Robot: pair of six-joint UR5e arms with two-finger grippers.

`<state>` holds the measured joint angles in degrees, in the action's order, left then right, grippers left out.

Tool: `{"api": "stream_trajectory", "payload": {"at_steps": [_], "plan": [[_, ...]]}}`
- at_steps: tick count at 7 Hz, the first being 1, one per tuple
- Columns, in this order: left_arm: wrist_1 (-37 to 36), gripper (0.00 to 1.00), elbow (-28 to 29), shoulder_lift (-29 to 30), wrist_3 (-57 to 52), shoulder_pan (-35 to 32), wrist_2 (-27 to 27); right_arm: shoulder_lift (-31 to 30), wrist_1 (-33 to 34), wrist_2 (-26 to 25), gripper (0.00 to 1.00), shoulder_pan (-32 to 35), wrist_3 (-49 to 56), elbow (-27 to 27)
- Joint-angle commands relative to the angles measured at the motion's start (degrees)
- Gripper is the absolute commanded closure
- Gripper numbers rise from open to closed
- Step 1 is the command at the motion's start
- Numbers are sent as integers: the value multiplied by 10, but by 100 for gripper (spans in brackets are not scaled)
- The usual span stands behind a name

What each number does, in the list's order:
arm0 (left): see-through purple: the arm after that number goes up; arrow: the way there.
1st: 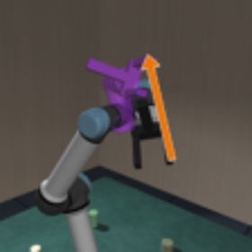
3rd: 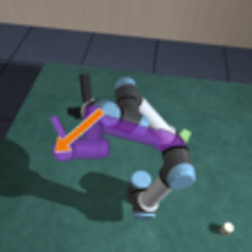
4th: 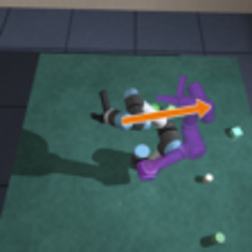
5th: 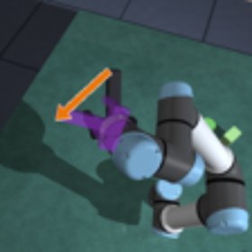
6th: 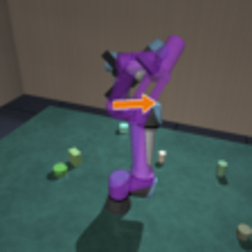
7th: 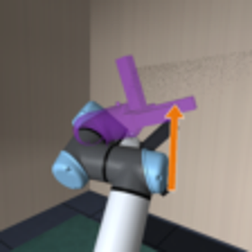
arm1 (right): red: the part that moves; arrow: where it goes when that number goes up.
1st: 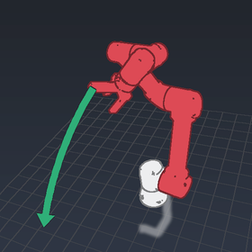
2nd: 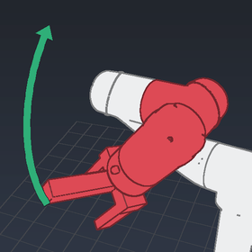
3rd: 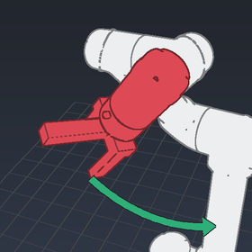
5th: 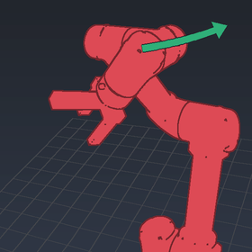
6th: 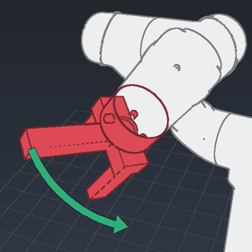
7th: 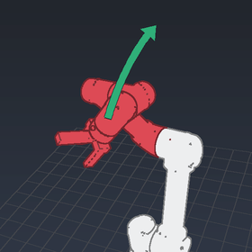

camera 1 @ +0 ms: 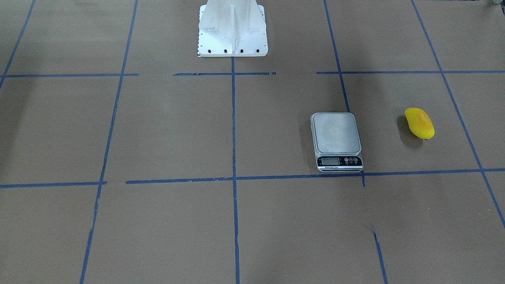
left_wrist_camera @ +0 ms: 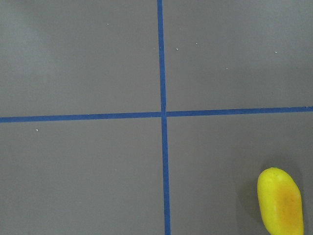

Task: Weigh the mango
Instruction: 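Move the left gripper down toward the yellow mango, then close the left gripper around the yellow mango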

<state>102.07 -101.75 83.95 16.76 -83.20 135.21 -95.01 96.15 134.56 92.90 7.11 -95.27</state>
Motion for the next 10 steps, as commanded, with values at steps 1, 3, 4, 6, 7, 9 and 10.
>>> {"api": "stream_trajectory", "payload": {"at_steps": [1,3,4,6,7,9,10], "plan": [[107,0,1,2,223,124,-18,0,0,0,0,0,0,0],[129,0,30,35,326,209,-74,0,0,0,0,0,0,0],[130,0,58,51,347,232,-79,0,0,0,0,0,0,0],[136,0,96,63,348,269,-106,0,0,0,0,0,0,0],[138,0,99,60,345,271,-110,0,0,0,0,0,0,0],[139,11,110,59,344,274,-127,0,0,0,0,0,0,0],[139,34,110,60,347,277,-127,0,0,0,0,0,0,0]]}}
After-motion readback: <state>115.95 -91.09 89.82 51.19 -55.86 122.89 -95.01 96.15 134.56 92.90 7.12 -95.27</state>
